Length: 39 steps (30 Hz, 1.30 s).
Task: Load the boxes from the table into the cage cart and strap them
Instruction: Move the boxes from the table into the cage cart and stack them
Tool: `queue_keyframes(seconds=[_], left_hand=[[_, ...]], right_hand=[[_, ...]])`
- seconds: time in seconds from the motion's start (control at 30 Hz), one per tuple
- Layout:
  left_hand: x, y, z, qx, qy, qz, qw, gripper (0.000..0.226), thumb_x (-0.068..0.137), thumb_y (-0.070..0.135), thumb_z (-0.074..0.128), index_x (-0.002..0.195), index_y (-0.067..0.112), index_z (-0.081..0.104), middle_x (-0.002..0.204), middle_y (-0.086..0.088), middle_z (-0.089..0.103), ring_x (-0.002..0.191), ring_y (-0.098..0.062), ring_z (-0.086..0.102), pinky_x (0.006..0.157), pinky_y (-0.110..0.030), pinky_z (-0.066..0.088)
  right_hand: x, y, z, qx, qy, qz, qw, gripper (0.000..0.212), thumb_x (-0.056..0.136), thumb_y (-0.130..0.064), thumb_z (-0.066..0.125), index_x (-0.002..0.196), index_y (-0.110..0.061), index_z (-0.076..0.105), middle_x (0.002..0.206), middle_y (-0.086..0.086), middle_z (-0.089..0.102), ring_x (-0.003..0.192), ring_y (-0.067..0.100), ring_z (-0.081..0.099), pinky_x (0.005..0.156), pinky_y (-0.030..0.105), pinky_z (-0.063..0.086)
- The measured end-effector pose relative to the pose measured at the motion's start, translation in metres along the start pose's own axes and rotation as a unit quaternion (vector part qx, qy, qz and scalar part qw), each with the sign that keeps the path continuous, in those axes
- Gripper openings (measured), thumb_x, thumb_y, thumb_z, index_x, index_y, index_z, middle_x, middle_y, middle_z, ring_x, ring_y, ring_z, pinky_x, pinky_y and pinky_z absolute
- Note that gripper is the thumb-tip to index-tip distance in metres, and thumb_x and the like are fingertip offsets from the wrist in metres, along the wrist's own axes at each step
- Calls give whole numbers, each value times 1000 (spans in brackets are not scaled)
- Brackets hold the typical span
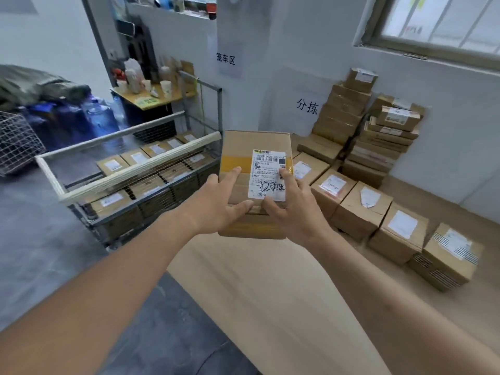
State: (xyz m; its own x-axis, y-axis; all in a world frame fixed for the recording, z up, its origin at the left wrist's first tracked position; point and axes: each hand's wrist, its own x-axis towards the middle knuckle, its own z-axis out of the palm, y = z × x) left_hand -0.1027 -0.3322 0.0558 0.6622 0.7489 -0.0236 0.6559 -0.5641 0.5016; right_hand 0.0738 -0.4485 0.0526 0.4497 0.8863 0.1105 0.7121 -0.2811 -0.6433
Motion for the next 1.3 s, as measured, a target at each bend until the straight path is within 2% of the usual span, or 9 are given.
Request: queue_keyframes(seconds=[0.13,0.23,0.37,0.53,0.8,0.9,1.0,1.17,1.3], left_hand=[[1,-63,-26,-1,14,-19,1000,92,92,73,53,163,39,6,152,-12,35,129,-30,49,104,-46,50],[6,-111,-51,2,24,-24,999,91,94,71,53,164,37,7,154,-12,34,132,-29,47,102,-39,47],[9,-177,-88,-3,28,-31,999,90,96,66,55,165,34,7,156,-10,34,135,-26,46,97,-31,40],[7,-256,-129,0,20,-56,998,91,95,69,54,165,34,6,159,-9,33,138,-28,44,111,-42,42],[6,-353,-174,-9,35,-107,994,91,95,69,54,165,35,8,160,-11,31,142,-29,41,115,-43,39],[12,-383,-185,-15,40,-134,990,91,94,69,54,165,36,8,158,-11,32,141,-30,42,114,-42,40],[23,-411,-194,-11,43,-162,986,90,94,71,53,164,38,7,154,-13,35,136,-32,46,111,-44,43],[54,-459,-209,-14,58,-202,978,91,92,73,53,163,40,7,155,-11,33,134,-29,47,110,-47,45],[80,-487,-220,-20,66,-232,970,91,92,72,54,163,40,7,153,-10,36,132,-29,48,110,-46,45]], right_hand=[[25,-44,45,-10,-20,-12,1000,79,97,-52,57,163,-36,16,133,3,39,109,21,53,96,43,54],[46,-78,84,-12,-25,-17,999,78,97,-53,56,163,-37,16,128,2,41,106,22,56,95,43,54],[76,-128,140,-5,-30,-22,999,78,95,-57,54,161,-41,16,131,2,42,105,19,55,90,43,57],[103,-188,201,-20,-43,-43,998,77,98,-56,52,163,-38,15,136,2,43,111,18,50,86,34,49],[150,-256,280,-7,-101,-73,992,76,100,-54,54,164,-37,15,137,1,41,103,13,46,84,27,38],[174,-272,310,4,-114,-82,990,77,99,-55,55,163,-38,16,138,1,41,106,12,48,84,27,41],[202,-287,337,10,-134,-95,986,79,97,-59,54,162,-41,14,140,0,41,111,16,52,92,33,51],[258,-307,375,25,-163,-131,977,78,98,-54,56,163,-36,17,146,2,40,116,15,45,95,30,43],[302,-321,397,25,-186,-147,971,78,98,-54,57,163,-36,17,139,4,41,112,17,49,93,33,46]])
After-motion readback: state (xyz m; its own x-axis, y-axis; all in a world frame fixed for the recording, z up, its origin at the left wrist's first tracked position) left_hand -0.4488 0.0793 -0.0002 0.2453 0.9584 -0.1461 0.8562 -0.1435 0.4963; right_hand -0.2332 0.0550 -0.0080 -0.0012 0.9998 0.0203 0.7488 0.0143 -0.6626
